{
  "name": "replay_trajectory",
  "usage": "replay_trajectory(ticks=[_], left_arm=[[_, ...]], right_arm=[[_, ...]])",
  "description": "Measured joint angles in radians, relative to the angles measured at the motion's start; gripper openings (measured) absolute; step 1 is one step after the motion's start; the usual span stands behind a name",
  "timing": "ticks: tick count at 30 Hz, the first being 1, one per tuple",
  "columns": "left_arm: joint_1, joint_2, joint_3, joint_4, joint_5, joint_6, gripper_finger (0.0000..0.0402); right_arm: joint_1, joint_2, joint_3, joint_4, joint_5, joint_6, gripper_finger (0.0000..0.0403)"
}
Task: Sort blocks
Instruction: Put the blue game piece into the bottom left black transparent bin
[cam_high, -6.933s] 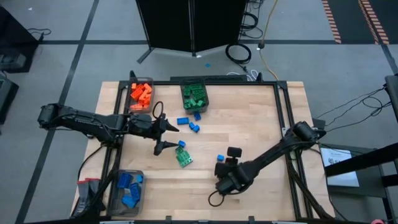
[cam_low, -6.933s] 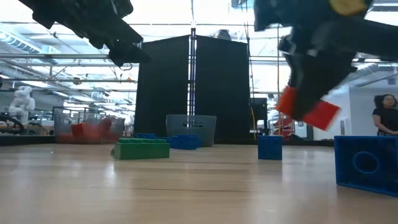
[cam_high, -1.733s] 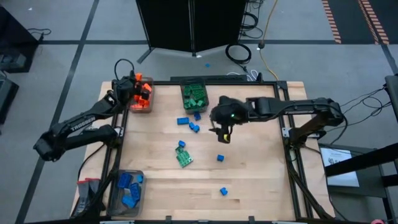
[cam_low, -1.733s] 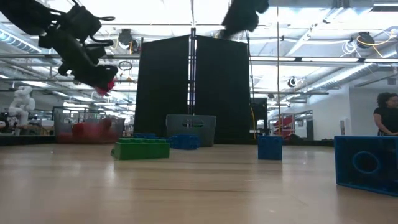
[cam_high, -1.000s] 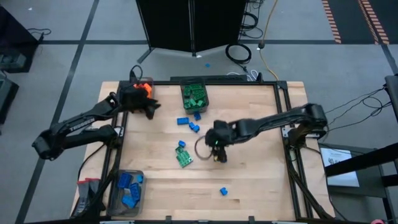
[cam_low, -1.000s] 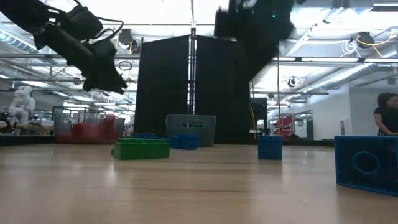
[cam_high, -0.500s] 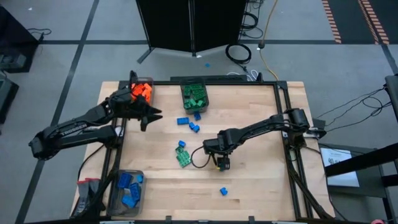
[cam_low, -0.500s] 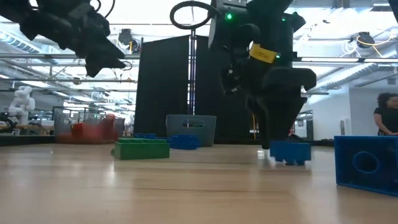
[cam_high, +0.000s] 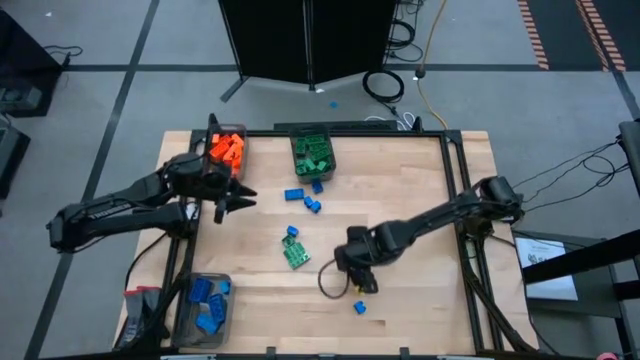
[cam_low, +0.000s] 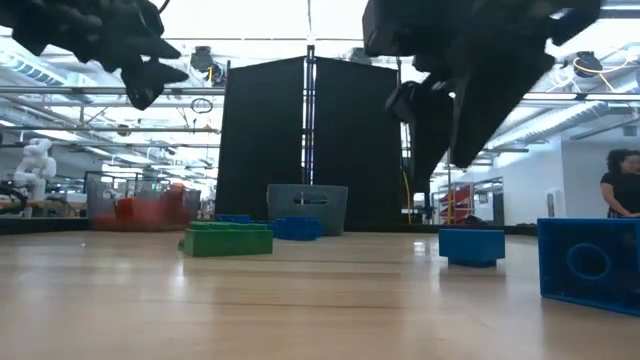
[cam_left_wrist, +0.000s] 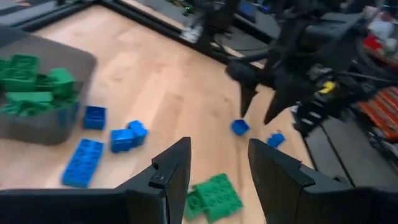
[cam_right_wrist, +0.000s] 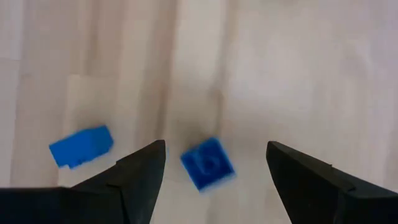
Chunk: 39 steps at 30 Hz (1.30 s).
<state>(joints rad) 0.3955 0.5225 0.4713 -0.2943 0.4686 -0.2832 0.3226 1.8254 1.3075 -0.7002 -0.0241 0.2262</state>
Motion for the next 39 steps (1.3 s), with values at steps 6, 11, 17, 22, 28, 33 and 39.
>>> replay_trajectory(ticks=[6,11,17,22,28,33,39], left_arm=[[-0.074,-0.019,0.000,-0.003,0.002,0.000,0.0160],[-0.114,-0.020,0.000,-0.005,-0.002,-0.001,0.0160],[-0.150,-0.020,0.000,-0.015,-0.005,0.000,0.0160],[-0.169,-0.020,0.000,-0.027,-0.005,0.000,0.0160],[-0.170,-0.024,0.000,-0.032,-0.006,0.003,0.0160],[-0.170,-0.032,0.000,-0.034,-0.013,0.004,0.0160],[-0.170,-0.058,0.001,-0.068,-0.013,0.011,0.0160]], right_arm=[[0.036,0.061,0.000,0.022,0.029,-0.069,0.0274],[0.026,0.105,0.000,-0.061,0.030,-0.070,0.0274],[0.018,0.144,0.000,-0.042,0.057,-0.077,0.0261],[0.018,0.167,0.002,-0.029,0.062,-0.091,0.0164],[0.010,0.169,0.023,0.070,0.103,-0.100,0.0111],[0.005,0.169,0.070,0.232,0.163,-0.163,0.0111],[-0.024,0.168,0.110,0.563,0.156,-0.349,0.0111]])
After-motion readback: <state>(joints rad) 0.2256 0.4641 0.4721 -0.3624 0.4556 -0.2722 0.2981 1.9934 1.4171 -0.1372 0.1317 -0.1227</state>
